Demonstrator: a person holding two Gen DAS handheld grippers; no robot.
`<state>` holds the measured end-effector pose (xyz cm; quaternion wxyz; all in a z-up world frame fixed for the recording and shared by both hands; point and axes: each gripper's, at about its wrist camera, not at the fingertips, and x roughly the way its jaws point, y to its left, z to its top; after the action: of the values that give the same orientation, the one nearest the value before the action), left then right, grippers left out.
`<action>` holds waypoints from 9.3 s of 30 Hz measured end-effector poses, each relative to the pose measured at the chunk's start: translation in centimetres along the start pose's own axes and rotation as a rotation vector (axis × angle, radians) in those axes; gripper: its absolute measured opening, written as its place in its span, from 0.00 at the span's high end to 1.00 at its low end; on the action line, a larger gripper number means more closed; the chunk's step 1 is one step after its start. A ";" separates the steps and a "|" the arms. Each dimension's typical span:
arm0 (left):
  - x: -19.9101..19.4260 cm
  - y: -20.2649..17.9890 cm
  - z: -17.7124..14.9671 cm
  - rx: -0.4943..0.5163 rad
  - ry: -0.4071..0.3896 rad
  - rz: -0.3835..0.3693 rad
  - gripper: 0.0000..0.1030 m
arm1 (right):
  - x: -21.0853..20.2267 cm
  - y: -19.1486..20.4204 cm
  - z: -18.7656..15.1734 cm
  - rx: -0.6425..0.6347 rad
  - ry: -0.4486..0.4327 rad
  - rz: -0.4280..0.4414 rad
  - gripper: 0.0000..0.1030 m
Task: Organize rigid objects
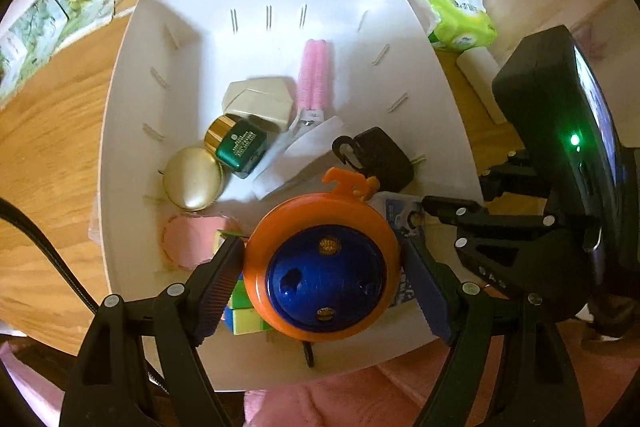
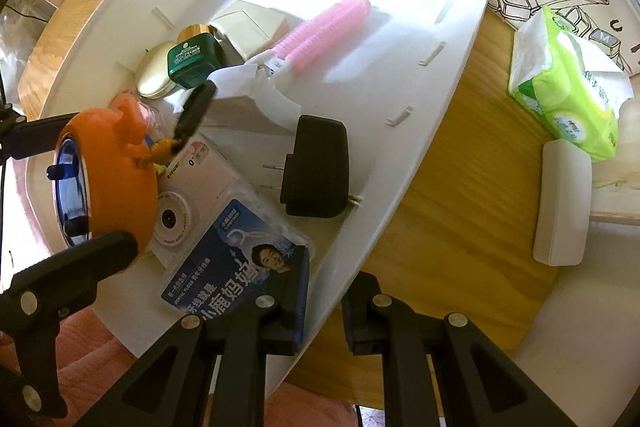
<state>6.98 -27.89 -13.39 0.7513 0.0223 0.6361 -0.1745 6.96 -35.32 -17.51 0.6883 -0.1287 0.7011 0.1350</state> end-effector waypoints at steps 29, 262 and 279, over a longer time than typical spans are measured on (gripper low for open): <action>-8.8 10.0 0.5 0.037 -0.293 0.036 0.15 | 1.0 -3.2 1.4 0.252 0.009 -0.040 0.93; -16.5 13.4 -9.0 -0.074 -0.662 0.317 0.01 | -12.9 12.3 -5.8 0.508 -0.650 -0.087 0.00; -15.4 15.3 -8.0 -0.097 -0.670 0.314 0.01 | -11.8 12.5 -3.5 0.487 -0.660 -0.098 0.00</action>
<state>1.86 -7.93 -2.95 0.9356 0.0257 0.3514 -0.0244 -0.62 -25.00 -5.54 0.8921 0.0550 0.4472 -0.0336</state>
